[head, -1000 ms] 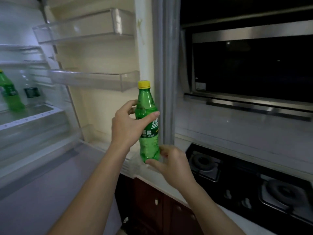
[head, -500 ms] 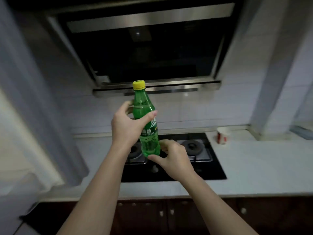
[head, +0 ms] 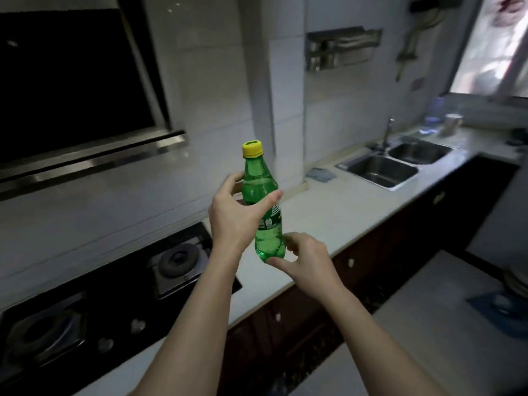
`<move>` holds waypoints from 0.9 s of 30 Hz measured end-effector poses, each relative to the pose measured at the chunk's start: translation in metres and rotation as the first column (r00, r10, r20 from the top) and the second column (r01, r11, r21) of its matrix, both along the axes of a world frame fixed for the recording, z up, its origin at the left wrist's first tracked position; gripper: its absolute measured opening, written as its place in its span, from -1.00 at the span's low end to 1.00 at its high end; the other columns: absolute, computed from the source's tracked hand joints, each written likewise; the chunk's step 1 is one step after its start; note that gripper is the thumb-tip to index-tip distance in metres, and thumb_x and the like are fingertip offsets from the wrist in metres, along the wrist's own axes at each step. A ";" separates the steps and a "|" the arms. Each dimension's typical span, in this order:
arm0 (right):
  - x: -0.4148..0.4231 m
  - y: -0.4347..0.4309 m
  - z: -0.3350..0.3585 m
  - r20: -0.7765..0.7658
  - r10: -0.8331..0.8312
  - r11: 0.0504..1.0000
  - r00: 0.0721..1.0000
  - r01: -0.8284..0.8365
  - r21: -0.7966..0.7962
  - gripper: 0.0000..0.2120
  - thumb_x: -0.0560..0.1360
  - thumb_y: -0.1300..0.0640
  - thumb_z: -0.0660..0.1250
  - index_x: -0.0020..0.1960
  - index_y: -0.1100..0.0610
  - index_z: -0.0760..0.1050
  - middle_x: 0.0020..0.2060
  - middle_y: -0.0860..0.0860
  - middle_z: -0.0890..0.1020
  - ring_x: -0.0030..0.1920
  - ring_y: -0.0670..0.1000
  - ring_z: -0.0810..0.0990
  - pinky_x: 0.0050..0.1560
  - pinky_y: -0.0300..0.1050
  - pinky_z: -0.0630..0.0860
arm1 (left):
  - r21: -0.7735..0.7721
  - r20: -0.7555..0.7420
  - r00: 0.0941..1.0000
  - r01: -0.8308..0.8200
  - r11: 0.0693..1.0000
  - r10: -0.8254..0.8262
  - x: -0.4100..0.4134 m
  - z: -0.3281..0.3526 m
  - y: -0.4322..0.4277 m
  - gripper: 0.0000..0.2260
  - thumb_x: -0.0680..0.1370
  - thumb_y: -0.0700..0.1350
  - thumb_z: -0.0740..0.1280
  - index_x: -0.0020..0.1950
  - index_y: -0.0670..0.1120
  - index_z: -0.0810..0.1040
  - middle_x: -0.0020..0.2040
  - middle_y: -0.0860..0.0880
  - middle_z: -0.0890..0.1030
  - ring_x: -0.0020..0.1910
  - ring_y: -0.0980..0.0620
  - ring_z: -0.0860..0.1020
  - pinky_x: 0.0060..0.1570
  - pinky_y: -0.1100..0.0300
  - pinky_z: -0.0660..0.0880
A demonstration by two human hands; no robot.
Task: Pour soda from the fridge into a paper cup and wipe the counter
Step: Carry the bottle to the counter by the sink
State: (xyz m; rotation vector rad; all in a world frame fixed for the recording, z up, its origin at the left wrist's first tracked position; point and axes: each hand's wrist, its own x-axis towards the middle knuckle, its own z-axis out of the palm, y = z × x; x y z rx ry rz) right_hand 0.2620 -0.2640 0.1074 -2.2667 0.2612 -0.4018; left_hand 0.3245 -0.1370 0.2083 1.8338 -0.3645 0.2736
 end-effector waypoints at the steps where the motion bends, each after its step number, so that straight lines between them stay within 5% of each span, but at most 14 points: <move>1: -0.005 -0.021 -0.003 -0.002 -0.034 0.999 0.999 0.034 0.014 -0.55 0.34 -0.20 0.50 0.14 -0.01 0.59 -0.01 -0.05 0.64 0.02 -0.09 0.57 0.06 -0.08 0.53 | -0.007 -0.011 0.999 0.038 0.999 -0.038 -0.001 -0.003 -0.023 -0.49 0.29 0.13 0.62 0.18 0.12 0.57 0.00 0.21 0.65 -0.10 0.28 0.62 0.00 0.08 0.62; 8: -0.052 -0.135 -0.013 -0.009 -0.276 0.960 0.961 0.276 0.037 -0.59 0.33 -0.21 0.50 0.10 -0.06 0.59 -0.08 -0.14 0.61 -0.04 -0.14 0.57 0.01 -0.04 0.57 | -0.031 -0.038 0.963 0.265 0.964 -0.266 -0.013 -0.022 -0.159 -0.46 0.27 0.16 0.61 0.20 0.13 0.57 0.07 0.15 0.65 -0.09 0.18 0.64 -0.01 0.01 0.63; 12: -0.072 -0.179 -0.014 -0.007 -0.374 0.927 0.928 0.374 0.017 -0.59 0.34 -0.22 0.49 0.09 -0.05 0.59 -0.09 -0.12 0.60 -0.05 -0.13 0.56 -0.01 -0.05 0.56 | -0.032 -0.041 0.933 0.356 0.934 -0.357 -0.021 -0.026 -0.215 -0.44 0.26 0.17 0.61 0.21 0.13 0.57 0.08 0.16 0.64 -0.10 0.31 0.60 0.03 0.03 0.62; 27: -0.005 -0.303 -0.054 -0.057 -0.483 0.875 0.874 0.484 0.016 -0.48 0.32 -0.25 0.46 0.21 -0.07 0.56 0.01 -0.15 0.60 0.05 -0.16 0.55 0.08 -0.06 0.57 | -0.011 -0.101 0.871 0.483 0.876 -0.481 0.046 -0.050 -0.350 -0.53 0.28 0.15 0.62 0.11 0.27 0.52 -0.03 0.32 0.60 -0.15 0.34 0.59 -0.02 0.07 0.63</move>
